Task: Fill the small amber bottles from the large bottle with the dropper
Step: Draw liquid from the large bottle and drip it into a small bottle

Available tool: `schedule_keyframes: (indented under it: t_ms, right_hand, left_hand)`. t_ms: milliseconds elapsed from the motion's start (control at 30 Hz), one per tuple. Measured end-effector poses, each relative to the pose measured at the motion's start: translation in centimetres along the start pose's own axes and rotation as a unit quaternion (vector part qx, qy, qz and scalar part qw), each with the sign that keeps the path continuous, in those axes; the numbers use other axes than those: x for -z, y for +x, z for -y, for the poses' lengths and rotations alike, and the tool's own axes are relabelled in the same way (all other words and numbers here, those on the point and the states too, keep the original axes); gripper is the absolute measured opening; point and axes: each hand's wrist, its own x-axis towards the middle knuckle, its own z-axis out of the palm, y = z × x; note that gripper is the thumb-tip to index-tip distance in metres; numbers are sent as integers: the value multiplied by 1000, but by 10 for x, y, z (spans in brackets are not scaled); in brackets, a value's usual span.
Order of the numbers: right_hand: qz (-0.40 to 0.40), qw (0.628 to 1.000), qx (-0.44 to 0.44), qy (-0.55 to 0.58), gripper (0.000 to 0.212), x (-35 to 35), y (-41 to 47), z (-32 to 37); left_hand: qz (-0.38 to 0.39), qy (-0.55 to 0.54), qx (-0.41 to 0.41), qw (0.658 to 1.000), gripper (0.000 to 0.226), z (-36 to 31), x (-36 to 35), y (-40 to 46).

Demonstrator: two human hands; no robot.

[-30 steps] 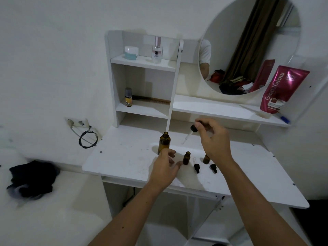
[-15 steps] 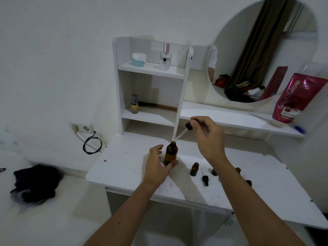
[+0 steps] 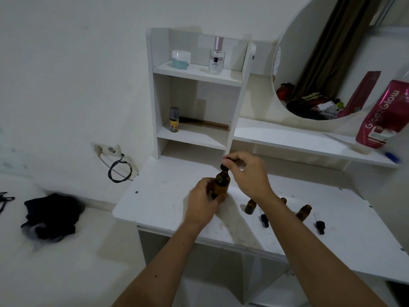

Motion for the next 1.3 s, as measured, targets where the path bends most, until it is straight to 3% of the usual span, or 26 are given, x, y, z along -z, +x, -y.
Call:
schedule_keyframes:
  t_ms: [567,767,967,1133,1300]
  right_hand:
    - [-2,1000,-14,-18,10,-3,-2,-4]
    - [-73,996,13,41,13,24,1,23]
    - [-133,988,39,73,13,59,-9,37]
    - [-128,989,3,67,14,78,-35,15]
    - [-145,988,-24,39,14,89,-63,-10]
  left_hand:
    - [7,11,23,1000,50,-1,1,2]
    - [-17,-41,51,998,65,-8,6,-5]
    - [-57,-66,42,995,56,-11,13,-20]
    - [17,-44,12,999,39,-19,8,-39]
    - [42,-62,-9,997,39,-33,-15,-53]
